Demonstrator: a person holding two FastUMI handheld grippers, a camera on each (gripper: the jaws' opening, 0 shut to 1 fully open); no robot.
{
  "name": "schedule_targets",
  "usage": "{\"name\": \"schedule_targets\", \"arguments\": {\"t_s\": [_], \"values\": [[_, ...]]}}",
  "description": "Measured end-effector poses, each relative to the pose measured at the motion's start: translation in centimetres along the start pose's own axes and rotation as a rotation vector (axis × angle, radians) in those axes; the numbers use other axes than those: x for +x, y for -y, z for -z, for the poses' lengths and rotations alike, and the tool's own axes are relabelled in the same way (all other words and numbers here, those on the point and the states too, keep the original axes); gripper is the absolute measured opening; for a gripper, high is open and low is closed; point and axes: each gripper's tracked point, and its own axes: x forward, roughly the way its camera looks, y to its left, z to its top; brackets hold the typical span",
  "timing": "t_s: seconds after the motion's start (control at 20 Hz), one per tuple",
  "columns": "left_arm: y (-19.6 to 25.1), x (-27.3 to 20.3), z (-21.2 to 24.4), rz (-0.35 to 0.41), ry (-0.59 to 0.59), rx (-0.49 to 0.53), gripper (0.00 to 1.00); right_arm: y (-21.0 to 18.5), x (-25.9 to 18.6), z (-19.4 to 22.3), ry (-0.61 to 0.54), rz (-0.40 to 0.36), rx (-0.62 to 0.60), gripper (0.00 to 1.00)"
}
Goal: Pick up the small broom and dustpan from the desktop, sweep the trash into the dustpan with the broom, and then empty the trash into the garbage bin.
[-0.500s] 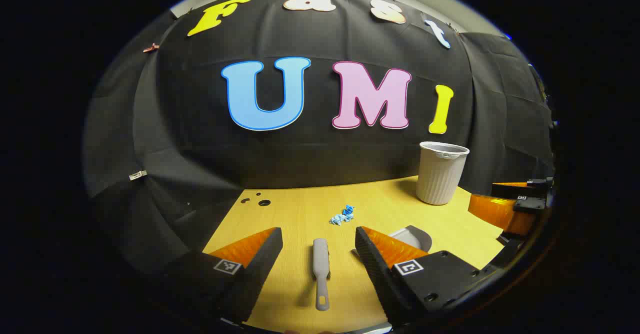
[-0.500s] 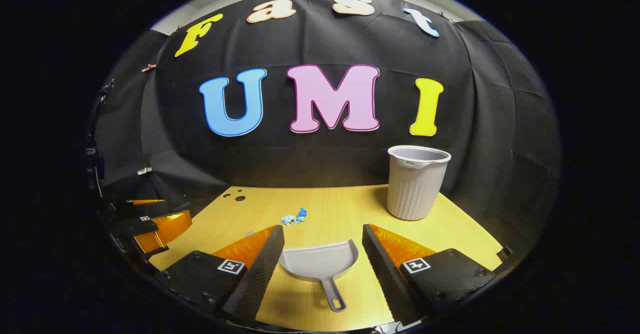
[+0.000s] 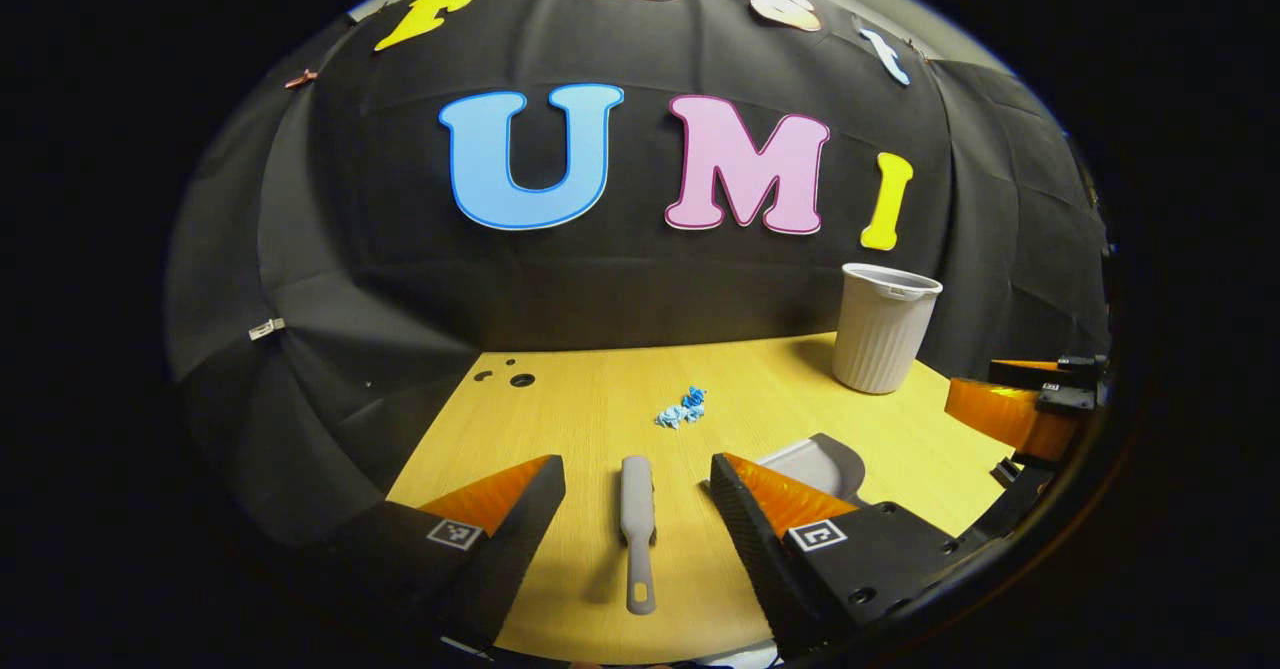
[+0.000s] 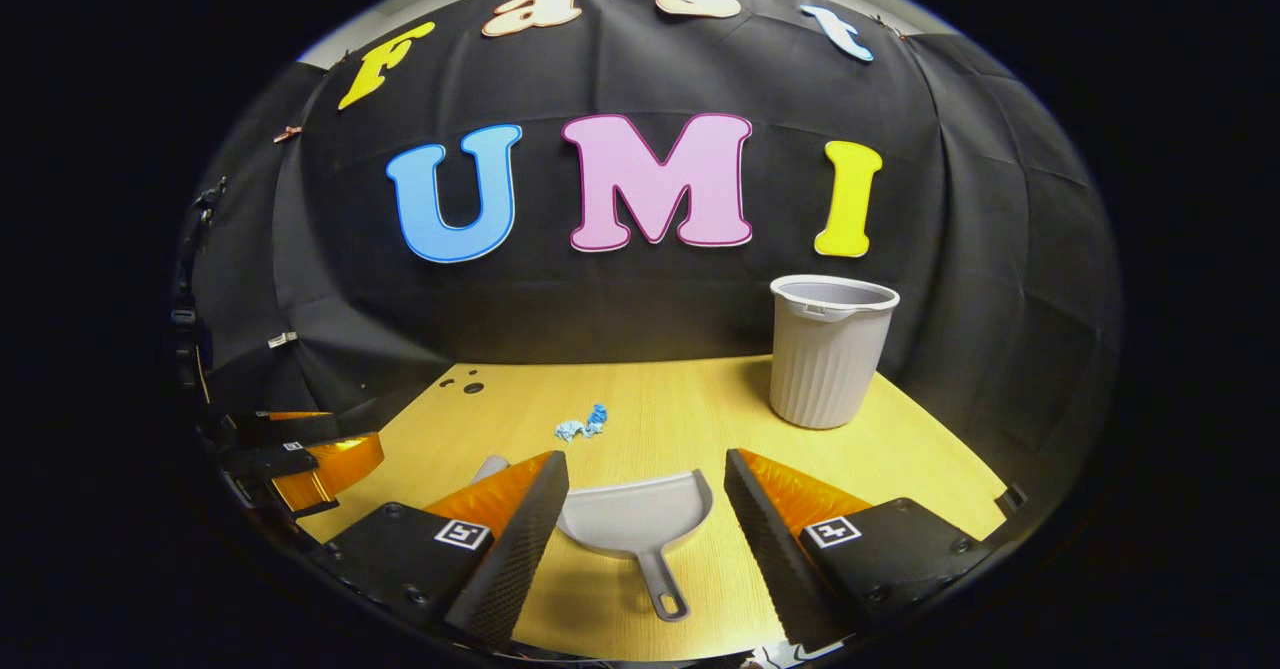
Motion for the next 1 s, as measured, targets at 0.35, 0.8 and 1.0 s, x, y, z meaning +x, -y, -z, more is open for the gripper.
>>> {"name": "schedule_targets", "arguments": {"t_s": [0.35,0.8,1.0], "values": [[-0.6,3.6,3.5,0.036,-0.15,-0.059,0.96,0.4,1.0,1.3,-0.049,0.005,-0.027,0.98],[0.1,8.7,11.3,0.095,-0.421,-0.112,0.95,2.4,1.3,3.3,-0.128,0.062,-0.035,0.98],[0.3,10.5,14.9,0.09,-0.533,-0.067,0.95,2.8,1.0,4.0,-0.156,0.092,-0.02,0.98]]}}
